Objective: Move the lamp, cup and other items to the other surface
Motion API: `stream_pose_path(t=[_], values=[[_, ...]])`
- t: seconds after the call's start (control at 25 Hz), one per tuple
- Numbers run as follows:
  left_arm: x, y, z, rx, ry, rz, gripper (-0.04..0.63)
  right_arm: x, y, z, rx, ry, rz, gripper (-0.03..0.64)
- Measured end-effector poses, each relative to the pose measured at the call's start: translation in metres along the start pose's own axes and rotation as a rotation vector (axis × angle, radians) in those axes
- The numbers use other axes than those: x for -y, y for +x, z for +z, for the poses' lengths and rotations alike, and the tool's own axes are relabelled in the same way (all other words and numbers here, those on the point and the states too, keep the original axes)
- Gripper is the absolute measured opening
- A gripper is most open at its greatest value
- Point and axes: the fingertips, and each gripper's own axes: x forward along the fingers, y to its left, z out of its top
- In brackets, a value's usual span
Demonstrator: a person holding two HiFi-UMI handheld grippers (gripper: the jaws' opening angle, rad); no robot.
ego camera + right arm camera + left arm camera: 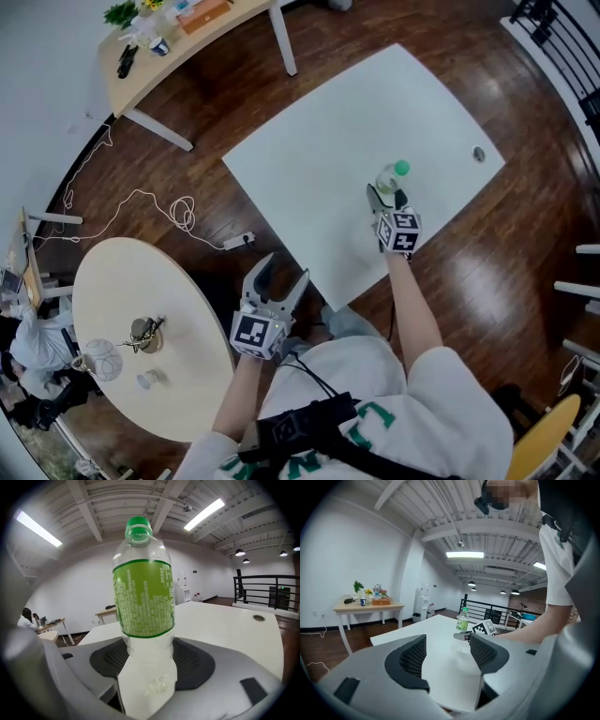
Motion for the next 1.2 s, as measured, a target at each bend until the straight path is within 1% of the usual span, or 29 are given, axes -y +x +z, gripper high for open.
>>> stream_pose_path(t=[0.12, 0.28, 0.36, 0.44, 0.56, 0.68, 0.84, 0.92, 1.0, 1.08, 1.2], values=[[-0.002, -0.007, 0.004, 0.024, 0.008, 0.016, 0.284, -0.014, -0.011, 0.009, 0.007, -0.016, 0.026, 0.298], [-0.002, -0.027, 0.018, 0.053, -0.027, 0.038, 0.284, -0.034, -0.037, 0.015, 0.039, -0.009, 0.030, 0.291], [-0.012, -0.045, 0.010, 0.067, -0.021, 0.060, 0.284, -0.051, -0.051, 0.013, 0.037, -0.027, 0.042, 0.290], [-0.023, -0.063, -0.004, 0.076, -0.001, 0.086, 0.284, -0.074, -0.062, 0.010, 0.035, -0.060, 0.081, 0.291], [-0.031, -0.092, -0.003, 0.101, -0.004, 0.119, 0.284, -0.120, -0.079, 0.017, 0.058, -0.110, 0.163, 0.291], [-0.037, -0.135, -0.006, 0.125, -0.009, 0.150, 0.284, -0.191, -0.111, 0.031, 0.094, -0.105, 0.272, 0.291], [-0.052, -0.200, -0.005, 0.157, -0.030, 0.210, 0.284, -0.297, -0.151, 0.047, 0.162, -0.076, 0.448, 0.291], [-0.066, -0.233, -0.003, 0.182, -0.050, 0.271, 0.284, -0.352, -0.159, 0.056, 0.189, -0.070, 0.555, 0.291], [-0.082, -0.268, -0.006, 0.222, -0.069, 0.352, 0.284, -0.408, -0.165, 0.060, 0.191, -0.083, 0.676, 0.291], [-0.097, -0.304, -0.010, 0.247, -0.090, 0.427, 0.284, -0.459, -0.171, 0.056, 0.188, -0.115, 0.777, 0.291], [-0.117, -0.359, -0.019, 0.296, -0.115, 0.539, 0.284, -0.524, -0.183, 0.042, 0.175, -0.166, 0.904, 0.291]])
